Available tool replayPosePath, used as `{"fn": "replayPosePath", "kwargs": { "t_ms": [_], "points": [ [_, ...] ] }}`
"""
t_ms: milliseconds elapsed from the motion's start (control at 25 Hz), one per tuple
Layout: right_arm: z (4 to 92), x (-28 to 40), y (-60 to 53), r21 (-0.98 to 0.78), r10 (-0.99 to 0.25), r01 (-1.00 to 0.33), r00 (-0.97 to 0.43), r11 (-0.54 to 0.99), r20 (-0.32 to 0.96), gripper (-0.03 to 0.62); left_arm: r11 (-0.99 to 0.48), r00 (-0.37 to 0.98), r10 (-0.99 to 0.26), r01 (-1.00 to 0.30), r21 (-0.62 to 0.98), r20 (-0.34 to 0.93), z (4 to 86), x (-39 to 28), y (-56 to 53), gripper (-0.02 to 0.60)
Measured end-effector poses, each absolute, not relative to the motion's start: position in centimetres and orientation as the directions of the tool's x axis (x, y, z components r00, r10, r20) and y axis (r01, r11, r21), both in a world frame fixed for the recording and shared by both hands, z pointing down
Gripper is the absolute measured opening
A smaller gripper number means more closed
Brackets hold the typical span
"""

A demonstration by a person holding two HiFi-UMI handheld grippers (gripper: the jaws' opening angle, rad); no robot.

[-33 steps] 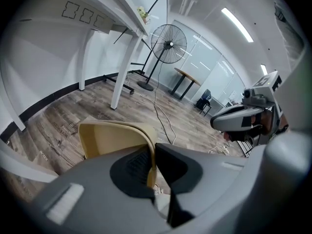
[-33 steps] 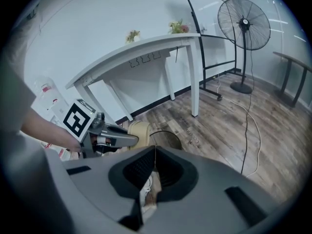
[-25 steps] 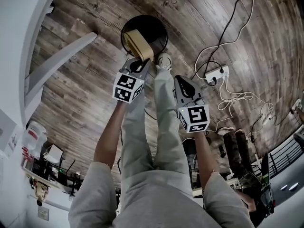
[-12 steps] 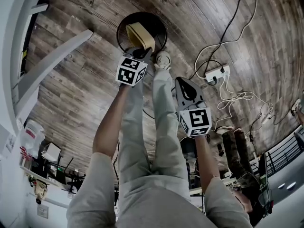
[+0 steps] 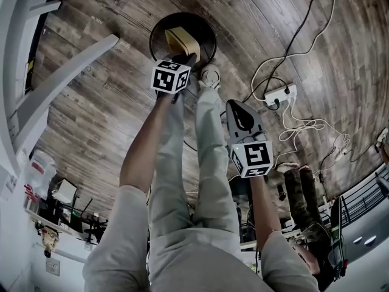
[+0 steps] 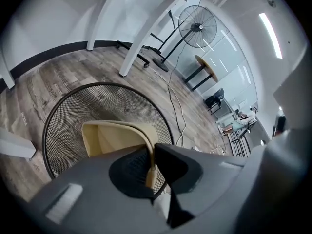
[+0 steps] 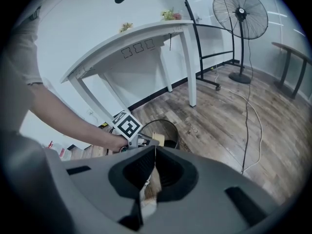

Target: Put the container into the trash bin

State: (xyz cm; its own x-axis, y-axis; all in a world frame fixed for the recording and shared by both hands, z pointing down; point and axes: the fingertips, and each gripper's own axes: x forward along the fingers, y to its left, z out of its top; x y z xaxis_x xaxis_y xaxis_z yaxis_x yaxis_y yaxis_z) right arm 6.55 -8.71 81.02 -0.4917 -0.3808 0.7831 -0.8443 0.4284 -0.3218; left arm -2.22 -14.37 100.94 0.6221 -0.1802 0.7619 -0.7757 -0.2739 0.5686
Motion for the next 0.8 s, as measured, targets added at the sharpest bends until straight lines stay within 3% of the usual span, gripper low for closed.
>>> {"fn": "replayPosePath", "kwargs": {
  "t_ms": [160, 360, 800],
  "points": [
    [80.9, 6.4, -8.7, -0.327, -0.379, -0.841, -0.497, 0.431, 0.78, 0.015, -0.243, 0.598, -0.146, -0.794, 0.558, 0.788, 102.1, -3.0, -14.1, 0.035],
    [80.9, 6.5, -9.1, -0.325, -0.383, -0.841, -0.498, 0.432, 0.778, 0.015, -0.211, 0.584, -0.105, -0.804, 0.556, 0.805, 103.2, -3.2, -13.7, 0.203],
    [80.5, 6.6, -9.6, -0.323, -0.391, -0.84, -0.5, 0.436, 0.773, 0.015, -0.238, 0.553, -0.122, -0.822, 0.517, 0.824, 103.0, -3.5, -13.6, 0.25]
  ]
}}
